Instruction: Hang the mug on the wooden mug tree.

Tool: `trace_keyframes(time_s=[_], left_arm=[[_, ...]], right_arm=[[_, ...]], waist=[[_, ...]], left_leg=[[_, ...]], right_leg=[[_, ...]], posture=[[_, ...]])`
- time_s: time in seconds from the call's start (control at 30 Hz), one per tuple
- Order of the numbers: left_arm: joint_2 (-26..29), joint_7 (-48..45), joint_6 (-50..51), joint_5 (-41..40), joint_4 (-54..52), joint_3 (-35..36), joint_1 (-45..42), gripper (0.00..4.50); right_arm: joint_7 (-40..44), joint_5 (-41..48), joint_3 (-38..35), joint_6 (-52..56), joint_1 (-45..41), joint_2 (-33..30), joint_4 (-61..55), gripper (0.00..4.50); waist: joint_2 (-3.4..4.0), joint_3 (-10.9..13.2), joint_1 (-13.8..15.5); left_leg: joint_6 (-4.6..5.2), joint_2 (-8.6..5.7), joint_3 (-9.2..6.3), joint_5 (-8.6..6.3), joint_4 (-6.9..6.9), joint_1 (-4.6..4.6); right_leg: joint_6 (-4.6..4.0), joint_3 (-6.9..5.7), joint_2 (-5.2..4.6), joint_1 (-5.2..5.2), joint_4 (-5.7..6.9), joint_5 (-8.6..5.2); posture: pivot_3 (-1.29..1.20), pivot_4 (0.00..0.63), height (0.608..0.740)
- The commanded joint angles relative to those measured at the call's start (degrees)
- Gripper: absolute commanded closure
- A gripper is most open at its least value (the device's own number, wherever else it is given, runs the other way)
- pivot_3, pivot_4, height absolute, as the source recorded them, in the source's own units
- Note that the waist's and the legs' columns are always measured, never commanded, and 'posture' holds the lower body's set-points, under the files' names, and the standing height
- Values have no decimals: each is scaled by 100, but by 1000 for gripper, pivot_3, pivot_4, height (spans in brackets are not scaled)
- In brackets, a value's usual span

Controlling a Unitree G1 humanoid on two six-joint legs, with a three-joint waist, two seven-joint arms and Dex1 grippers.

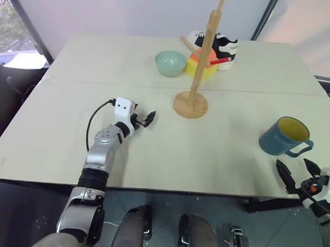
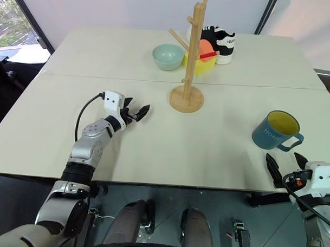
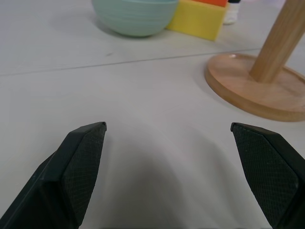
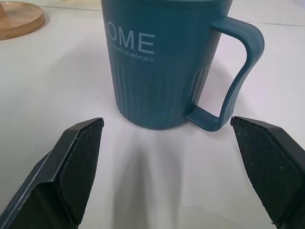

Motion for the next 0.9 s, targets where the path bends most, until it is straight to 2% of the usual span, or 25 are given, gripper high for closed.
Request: trace_keyframes(time_s=[0.03,0.37,0.6,0.73,0.9], left_arm=[[33,-41,9,4,-294,-15,10,0],[-2,-92,140,-123,-353,50,21,0],[32,-251,241,-128,-812,-81,280,0],[217,-1088,96,-313,-1303,-366,545,0],[501,-2200,435,-876,-2143,-689,913,0]], right_arm=[[41,3,-75,-108,11,-52,-21,66],[110,-29,-74,-106,-72,-85,96,66],[131,-29,-102,-75,-123,-120,173,66],[71,-19,-166,-85,-210,-148,240,66],[-100,-88,-260,-166,-321,-175,391,66]], waist=[[0,0,-1],[1,-1,-1],[1,-1,-4],[3,-2,-6],[11,-7,-9]], left_leg=[[0,0,0,0,0,0],[0,0,0,0,5,2],[0,0,0,0,10,4],[-1,0,0,0,11,5],[-2,0,0,0,11,5]], right_leg=[[0,0,0,0,0,0],[0,1,0,1,9,0],[0,2,-2,0,18,0],[-1,2,-3,0,19,-1],[-4,4,-5,0,19,-2]], posture=[[0,150,735],[0,150,735],[0,150,735],[0,150,735],[0,150,735]])
